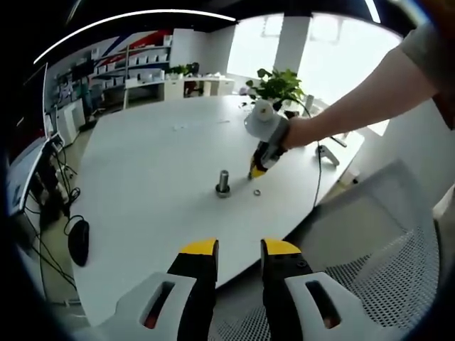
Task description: Place the washer onto the threaded stud by aligning its center hole with the stud, sliding it down to the base, and recovering from edge contact or off-axis alignment until the washer reaches the visible bottom stop.
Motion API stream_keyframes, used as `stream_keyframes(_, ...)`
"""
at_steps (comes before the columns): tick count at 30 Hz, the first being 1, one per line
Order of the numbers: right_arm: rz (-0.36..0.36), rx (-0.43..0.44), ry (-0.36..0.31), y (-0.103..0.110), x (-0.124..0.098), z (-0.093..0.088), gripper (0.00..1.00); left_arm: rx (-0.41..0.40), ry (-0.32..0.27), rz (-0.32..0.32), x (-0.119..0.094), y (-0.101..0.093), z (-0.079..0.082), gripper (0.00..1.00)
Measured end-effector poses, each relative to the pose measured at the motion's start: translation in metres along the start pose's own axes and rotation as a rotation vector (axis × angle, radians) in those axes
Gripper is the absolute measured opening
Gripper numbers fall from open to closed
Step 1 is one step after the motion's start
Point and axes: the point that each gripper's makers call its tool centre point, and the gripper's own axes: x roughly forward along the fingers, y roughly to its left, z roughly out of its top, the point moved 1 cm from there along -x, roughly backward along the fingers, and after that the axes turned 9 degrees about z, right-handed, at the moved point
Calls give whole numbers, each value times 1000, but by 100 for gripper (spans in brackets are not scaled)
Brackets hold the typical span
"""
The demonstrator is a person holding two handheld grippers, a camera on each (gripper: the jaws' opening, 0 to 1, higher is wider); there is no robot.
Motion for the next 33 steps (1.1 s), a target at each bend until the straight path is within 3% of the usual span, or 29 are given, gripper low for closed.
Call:
stream_keyframes(13,5,20,12,-4,6,-7,16,-3,-3,1,0,1,1,21)
stream_keyframes(23,-2,44,6,-2,-4,-12,18,1,-1,-1,1,0,1,21)
stream_keyframes(33,24,76,-2,16,-4,-20,20,2,-7,-6,-1,-1,1,21)
